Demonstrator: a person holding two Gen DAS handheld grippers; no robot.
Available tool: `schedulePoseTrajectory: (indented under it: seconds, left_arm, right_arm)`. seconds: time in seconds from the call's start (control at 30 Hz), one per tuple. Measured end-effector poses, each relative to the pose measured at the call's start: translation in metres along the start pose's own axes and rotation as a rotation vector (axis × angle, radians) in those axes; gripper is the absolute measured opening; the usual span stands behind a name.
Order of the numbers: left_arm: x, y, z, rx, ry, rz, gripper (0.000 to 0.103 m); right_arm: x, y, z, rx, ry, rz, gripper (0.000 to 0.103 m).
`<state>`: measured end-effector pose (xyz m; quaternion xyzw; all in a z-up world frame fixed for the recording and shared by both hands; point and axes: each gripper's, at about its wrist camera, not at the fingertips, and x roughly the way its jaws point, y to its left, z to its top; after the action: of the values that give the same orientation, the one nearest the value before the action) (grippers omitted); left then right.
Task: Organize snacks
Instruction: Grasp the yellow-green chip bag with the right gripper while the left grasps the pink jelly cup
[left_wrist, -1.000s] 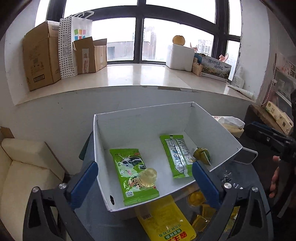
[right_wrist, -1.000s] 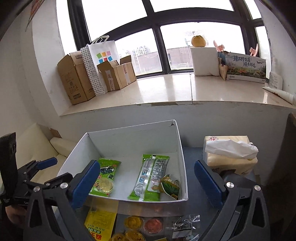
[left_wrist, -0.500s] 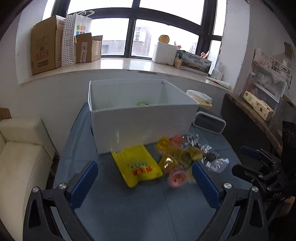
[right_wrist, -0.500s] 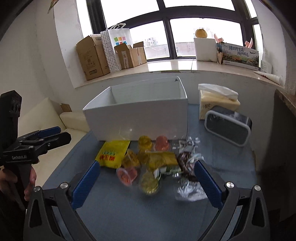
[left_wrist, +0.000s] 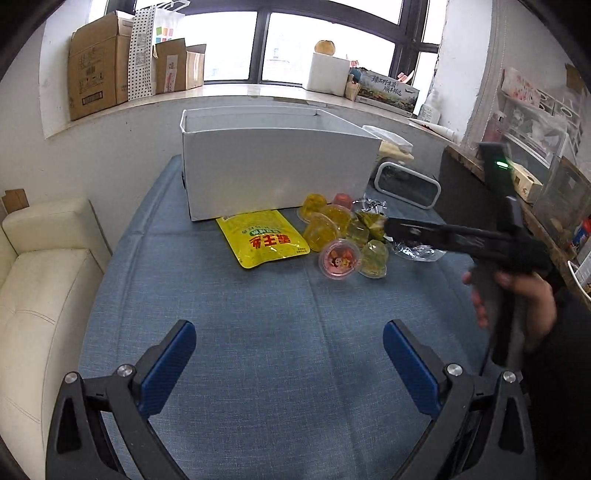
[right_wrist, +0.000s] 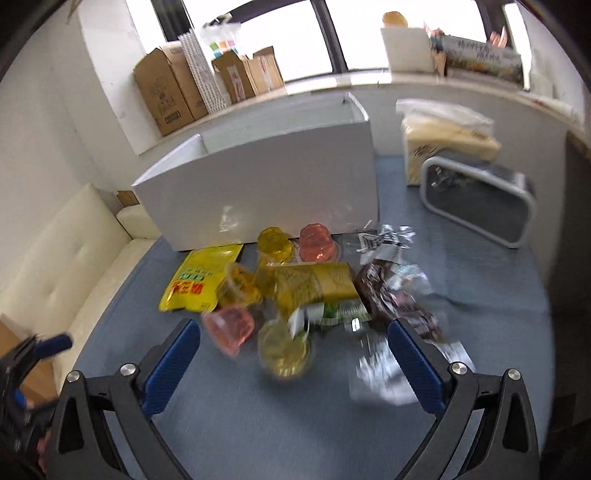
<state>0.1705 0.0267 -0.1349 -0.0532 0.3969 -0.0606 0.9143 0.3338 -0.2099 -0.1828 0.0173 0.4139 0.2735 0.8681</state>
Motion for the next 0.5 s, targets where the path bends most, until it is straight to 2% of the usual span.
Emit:
schedulePoseTrajectory:
  seconds: [0.1,0.17,0.23,0.33,0.5]
  left_arm:
    - [0.001,0.002,0.001,-0.002,0.0,-0.001,0.103]
    - [0.003,0.005,0.002,-0.01,0.005,0.002,0.103]
    - [0.006,0.008,0.002,-0.021,0.012,-0.007,0.103]
    - [0.01,0.009,0.003,-0.021,0.019,-0.007,0.103]
    - [0.015,0.005,0.004,-0.015,0.021,-0.018,0.103]
  right_arm:
    - [0.021,0.0,0.01,-0.027,0.028,-0.023,0.102]
    - [0.031,-0.002,0.014,-0.031,0.048,-0.028,0.098]
    - [0.037,-0.003,0.016,-0.029,0.059,-0.027,0.08]
    - [0.044,-0.002,0.018,-0.049,0.096,-0.04,0.063]
    - [0.037,0.002,0.009,-0.088,0.077,-0.015,0.052]
